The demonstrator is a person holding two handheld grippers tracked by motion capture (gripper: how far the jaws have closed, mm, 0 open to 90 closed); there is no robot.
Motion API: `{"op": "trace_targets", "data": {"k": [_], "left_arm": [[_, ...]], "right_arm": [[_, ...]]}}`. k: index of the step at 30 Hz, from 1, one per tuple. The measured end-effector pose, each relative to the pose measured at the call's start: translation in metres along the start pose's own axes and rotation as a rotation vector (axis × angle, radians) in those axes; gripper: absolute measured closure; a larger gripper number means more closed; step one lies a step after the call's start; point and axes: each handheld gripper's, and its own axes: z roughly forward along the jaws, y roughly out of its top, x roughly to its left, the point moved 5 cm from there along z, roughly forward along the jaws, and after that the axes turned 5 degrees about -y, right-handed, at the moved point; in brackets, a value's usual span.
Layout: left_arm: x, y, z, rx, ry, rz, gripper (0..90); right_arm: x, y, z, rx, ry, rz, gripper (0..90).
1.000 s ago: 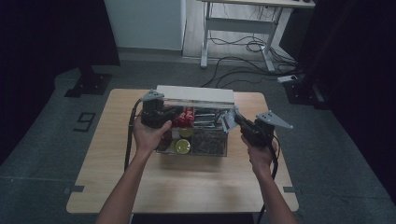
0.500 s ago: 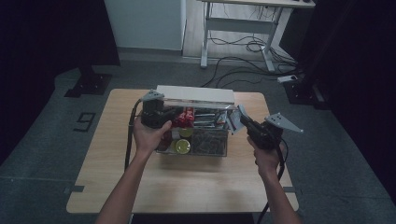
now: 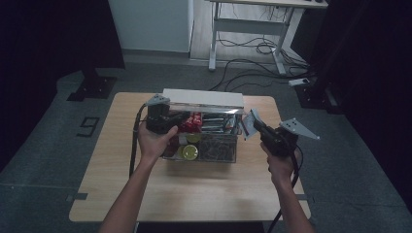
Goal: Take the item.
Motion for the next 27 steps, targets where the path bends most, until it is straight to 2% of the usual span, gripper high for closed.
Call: {"op": "trace_targets", "data": {"k": [6,14,27], "left_arm": [[0.000,-0.001,0.000,0.001,-0.002,-0.002,90.0],[0.000,-0.003,0.001,0.000,-0.008,-0.002,90.0],[0.001,-0.003,0.001,0.000,-0.008,-0.003,90.0]], "right_arm": [[-0.003,0.001,-0.004,-0.010,-0.008,-0.005,89.0],[-0.008,0.000,-0.012,-0.022,-0.040,-0.041,88.9],[-0.023,-0.003,-0.022,-0.029,-0.068,-0.029,88.9]]}}
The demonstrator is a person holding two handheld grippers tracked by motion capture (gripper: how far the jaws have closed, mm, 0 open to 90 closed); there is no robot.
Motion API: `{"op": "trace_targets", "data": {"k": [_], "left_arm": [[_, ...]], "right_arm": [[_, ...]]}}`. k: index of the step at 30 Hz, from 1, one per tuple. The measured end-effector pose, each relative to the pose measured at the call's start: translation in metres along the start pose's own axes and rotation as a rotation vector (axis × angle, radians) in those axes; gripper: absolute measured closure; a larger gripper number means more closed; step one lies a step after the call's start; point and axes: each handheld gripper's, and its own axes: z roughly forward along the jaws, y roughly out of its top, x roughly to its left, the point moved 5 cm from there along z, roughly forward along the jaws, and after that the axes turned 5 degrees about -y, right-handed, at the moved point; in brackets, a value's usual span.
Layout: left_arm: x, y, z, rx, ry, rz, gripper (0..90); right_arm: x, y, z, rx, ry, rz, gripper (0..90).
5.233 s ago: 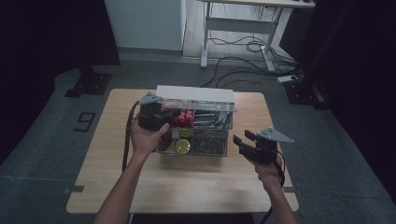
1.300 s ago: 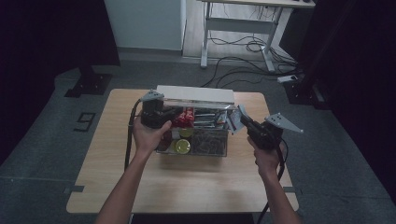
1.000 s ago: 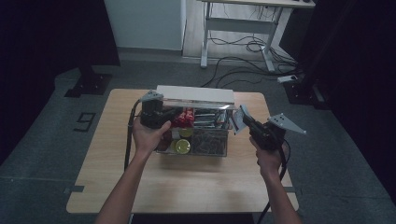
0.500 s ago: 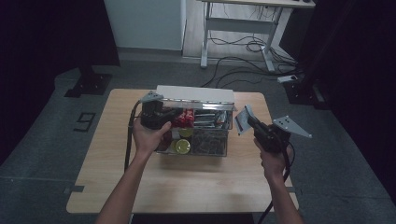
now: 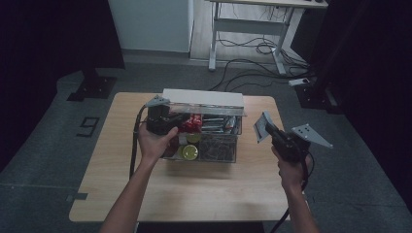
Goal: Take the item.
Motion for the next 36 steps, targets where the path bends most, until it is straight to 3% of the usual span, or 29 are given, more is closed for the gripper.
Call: {"op": "trace_targets", "data": {"k": [23,36], "left_arm": [[-0.001,-0.002,-0.001,0.000,0.000,0.000,89.9],[0.000,-0.002,-0.001,0.003,0.003,0.000,89.9]], "right_arm": [[-0.024,-0.029,0.005,0.057,-0.052,0.017,88.9],[-0.029,-0.051,0.013,0.102,-0.064,0.025,88.9]]}}
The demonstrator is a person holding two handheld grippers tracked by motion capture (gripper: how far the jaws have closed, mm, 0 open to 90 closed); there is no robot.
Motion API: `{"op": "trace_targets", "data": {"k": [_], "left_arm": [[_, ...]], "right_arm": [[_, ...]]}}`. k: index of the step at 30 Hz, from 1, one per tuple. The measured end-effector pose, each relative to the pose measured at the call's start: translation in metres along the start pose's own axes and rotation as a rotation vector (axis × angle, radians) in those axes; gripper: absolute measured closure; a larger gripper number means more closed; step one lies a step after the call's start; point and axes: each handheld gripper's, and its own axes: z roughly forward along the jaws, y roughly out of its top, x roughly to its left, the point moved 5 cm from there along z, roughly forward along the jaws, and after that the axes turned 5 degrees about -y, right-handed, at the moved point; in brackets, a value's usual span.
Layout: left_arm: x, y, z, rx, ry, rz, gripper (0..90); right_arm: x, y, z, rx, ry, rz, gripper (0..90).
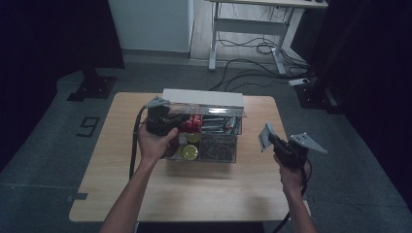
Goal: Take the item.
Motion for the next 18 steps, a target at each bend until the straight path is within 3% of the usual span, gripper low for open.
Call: {"op": "trace_targets", "data": {"k": [18], "left_arm": [[-0.001,-0.001,0.002,0.002,-0.002,-0.002,89.9]], "right_arm": [[-0.005,-0.034,0.019,0.072,-0.015,0.021,88.9]]}}
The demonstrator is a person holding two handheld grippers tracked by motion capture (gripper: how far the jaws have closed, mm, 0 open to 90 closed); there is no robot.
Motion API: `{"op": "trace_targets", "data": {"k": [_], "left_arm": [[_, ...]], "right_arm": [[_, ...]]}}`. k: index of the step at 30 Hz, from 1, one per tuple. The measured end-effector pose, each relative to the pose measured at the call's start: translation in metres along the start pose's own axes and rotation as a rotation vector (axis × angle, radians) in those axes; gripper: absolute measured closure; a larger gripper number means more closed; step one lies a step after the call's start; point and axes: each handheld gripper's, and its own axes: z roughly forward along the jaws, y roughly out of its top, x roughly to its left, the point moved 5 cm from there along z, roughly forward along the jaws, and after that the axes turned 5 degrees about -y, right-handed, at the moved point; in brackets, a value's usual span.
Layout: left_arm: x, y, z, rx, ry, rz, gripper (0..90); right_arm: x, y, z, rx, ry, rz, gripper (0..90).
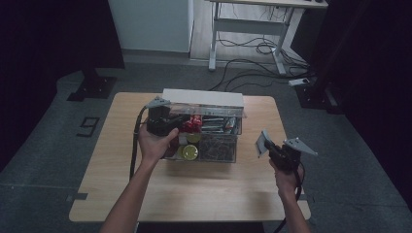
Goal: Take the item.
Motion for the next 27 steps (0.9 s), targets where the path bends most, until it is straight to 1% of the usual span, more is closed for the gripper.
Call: {"op": "trace_targets", "data": {"k": [17,27], "left_arm": [[0.000,-0.002,0.001,0.006,0.003,0.003,89.9],[0.000,-0.002,0.001,0.008,0.004,0.004,89.9]], "right_arm": [[0.003,-0.025,0.024,0.067,-0.006,0.011,88.9],[0.001,-0.043,0.039,0.111,-0.018,0.036,88.9]]}}
